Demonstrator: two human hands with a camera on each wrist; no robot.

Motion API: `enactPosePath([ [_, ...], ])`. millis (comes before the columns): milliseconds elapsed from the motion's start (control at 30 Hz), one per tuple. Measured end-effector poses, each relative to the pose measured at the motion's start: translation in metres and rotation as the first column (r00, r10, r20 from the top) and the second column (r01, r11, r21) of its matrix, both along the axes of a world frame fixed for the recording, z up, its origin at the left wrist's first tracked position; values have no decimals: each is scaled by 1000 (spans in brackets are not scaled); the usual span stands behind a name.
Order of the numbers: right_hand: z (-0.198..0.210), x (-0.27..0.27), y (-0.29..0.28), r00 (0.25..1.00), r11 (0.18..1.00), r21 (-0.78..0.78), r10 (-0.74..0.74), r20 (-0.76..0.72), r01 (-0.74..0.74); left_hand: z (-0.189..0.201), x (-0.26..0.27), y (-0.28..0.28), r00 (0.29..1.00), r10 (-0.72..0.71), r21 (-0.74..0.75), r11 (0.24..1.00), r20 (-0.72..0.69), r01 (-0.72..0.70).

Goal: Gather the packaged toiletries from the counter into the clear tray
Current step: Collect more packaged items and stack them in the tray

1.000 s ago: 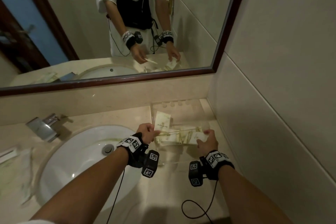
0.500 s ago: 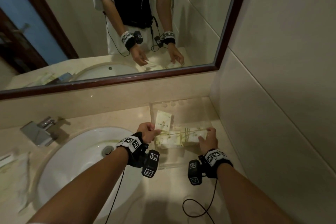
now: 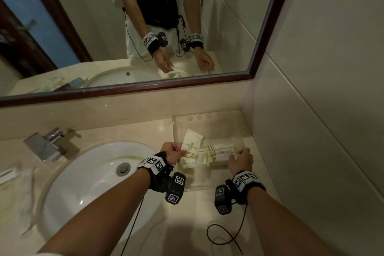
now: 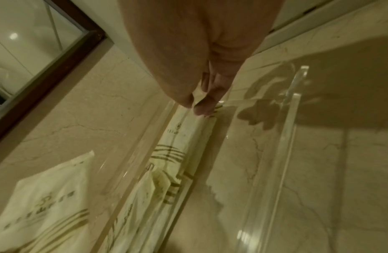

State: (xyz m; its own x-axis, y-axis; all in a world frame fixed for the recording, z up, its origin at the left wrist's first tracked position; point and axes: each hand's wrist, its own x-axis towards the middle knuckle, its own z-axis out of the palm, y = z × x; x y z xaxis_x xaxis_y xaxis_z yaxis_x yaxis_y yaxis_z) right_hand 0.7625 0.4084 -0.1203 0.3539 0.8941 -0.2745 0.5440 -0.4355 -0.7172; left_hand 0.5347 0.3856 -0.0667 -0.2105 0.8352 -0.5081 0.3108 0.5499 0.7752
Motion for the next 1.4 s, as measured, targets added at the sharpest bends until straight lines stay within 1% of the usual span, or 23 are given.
enactPosePath([
  [133, 8, 12, 0, 1000, 1000, 12, 11, 12, -11, -6, 14, -2, 997, -67, -105, 992, 40, 70],
  [200, 11, 19, 1, 1000, 999, 36, 23, 22, -24, -8, 24, -3, 993, -84, -141, 985, 86, 95],
  [333, 22, 37, 0, 999, 997, 76, 20, 29, -22, -16, 47, -7, 977, -179, -157, 968, 113, 195],
  [400, 27, 44, 0, 999, 996, 85, 13, 36, -16, -22, 59, -9, 972, -191, -164, 963, 138, 213],
  [500, 32, 53, -3, 999, 994, 113, 8, 52, -14, -23, 74, -12, 974, -164, -189, 963, 159, 193],
  [633, 32, 62, -7, 998, 991, 130, 8, 57, -15, -27, 87, -13, 976, -70, -216, 970, 206, 115],
  [700, 29, 66, -9, 999, 992, 125, 6, 53, -13, -29, 93, -12, 978, -79, -207, 971, 194, 119],
  [800, 25, 70, -11, 998, 992, 124, 2, 64, -9, -28, 100, -15, 970, -40, -201, 975, 242, 91],
  [900, 25, 71, -9, 998, 994, 113, 0, 64, -7, -40, 99, -6, 970, -63, -218, 969, 235, 115],
  [967, 25, 70, -7, 998, 994, 108, 9, 61, -16, -55, 96, 3, 962, -66, -235, 963, 265, 131],
  [1000, 25, 69, -6, 998, 994, 106, 15, 60, -21, -49, 98, 4, 961, -72, -231, 963, 268, 136],
  [1067, 24, 68, -3, 998, 994, 100, 26, 63, -32, -31, 103, 3, 956, -36, -215, 971, 290, 101],
  [1100, 24, 66, -2, 997, 995, 96, 31, 65, -37, -29, 105, 3, 954, -24, -217, 972, 300, 93],
  [1200, 21, 63, 3, 998, 995, 85, 43, 56, -47, -33, 107, 7, 942, 23, -203, 978, 335, 48],
  [1300, 17, 60, 6, 997, 995, 82, 50, 59, -55, -39, 107, 12, 925, 71, -231, 973, 373, 18],
  [1400, 14, 57, 8, 998, 997, 55, 54, 45, -57, -47, 106, 16, 932, 95, -275, 961, 349, 6],
])
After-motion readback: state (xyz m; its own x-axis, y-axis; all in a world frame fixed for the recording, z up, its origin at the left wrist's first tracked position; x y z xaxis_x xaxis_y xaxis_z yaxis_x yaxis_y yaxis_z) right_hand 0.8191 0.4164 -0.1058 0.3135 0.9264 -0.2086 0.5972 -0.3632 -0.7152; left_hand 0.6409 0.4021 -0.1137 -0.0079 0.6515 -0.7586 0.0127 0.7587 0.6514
